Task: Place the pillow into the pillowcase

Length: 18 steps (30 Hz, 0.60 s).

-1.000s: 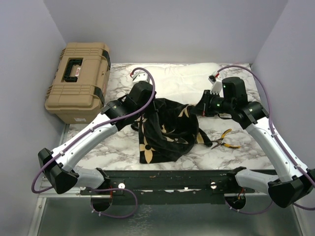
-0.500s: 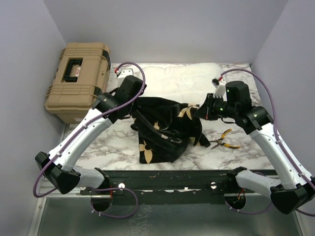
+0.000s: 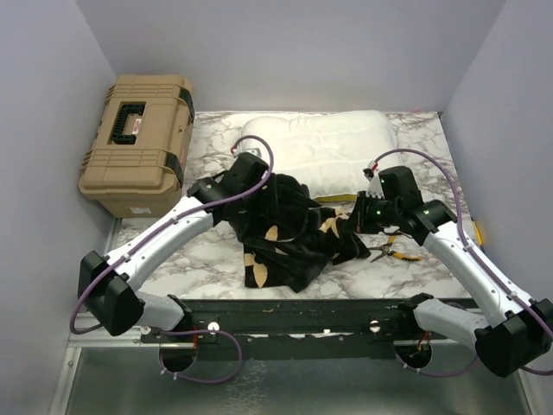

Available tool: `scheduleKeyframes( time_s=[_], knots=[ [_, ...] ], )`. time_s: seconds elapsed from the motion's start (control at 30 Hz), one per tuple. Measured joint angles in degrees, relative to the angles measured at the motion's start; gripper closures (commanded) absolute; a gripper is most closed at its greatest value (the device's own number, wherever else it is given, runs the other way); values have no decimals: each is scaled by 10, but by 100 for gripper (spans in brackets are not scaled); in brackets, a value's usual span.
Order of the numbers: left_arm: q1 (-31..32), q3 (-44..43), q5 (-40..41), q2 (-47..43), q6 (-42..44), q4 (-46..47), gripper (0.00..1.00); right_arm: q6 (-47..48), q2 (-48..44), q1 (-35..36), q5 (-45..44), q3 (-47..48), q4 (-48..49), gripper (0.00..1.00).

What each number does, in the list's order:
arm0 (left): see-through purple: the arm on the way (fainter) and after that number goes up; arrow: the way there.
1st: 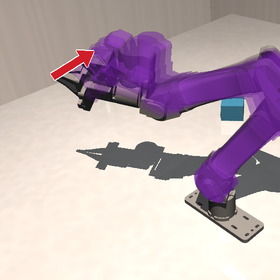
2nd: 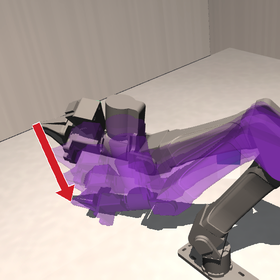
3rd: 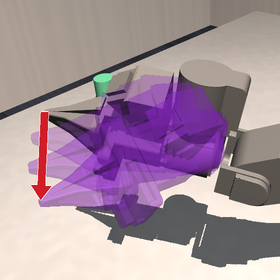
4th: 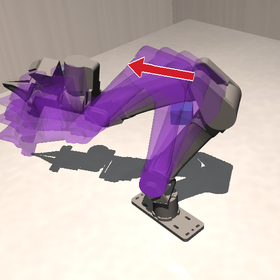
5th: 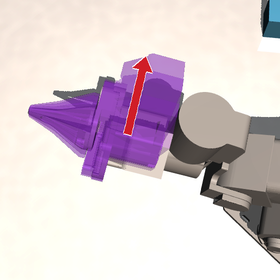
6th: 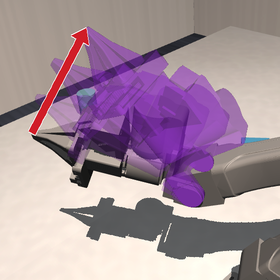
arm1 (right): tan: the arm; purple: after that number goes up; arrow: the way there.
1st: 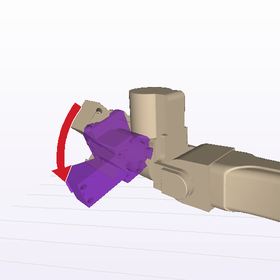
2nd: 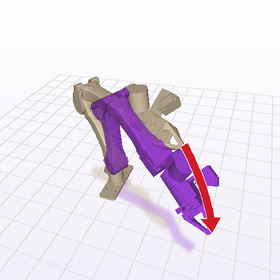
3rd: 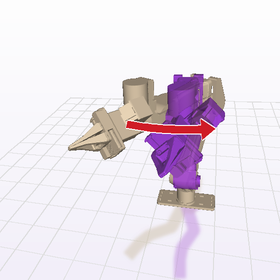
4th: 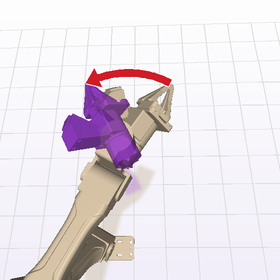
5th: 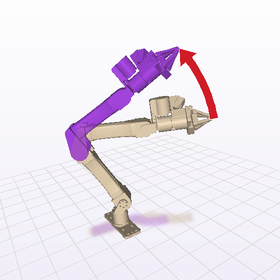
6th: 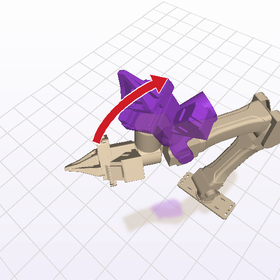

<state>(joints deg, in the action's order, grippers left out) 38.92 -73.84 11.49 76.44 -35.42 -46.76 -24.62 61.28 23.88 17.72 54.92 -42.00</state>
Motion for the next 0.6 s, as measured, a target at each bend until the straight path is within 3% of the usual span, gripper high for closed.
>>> scheduleKeyframes(
  time_s=[0.17, 0.33, 0.6],
  knots=[
    [76, 48, -52, 41, -37, 66, 16, -19, 0, 0, 5, -21, 17, 100],
    [162, 48, -39, 64, -61, 111, 16, -32, 0, 0, 12, -30, 35, 100],
    [173, 42, 27, 64, -70, 127, 18, -39, -29, 0, 25, -30, 54, 99]
  ],
)
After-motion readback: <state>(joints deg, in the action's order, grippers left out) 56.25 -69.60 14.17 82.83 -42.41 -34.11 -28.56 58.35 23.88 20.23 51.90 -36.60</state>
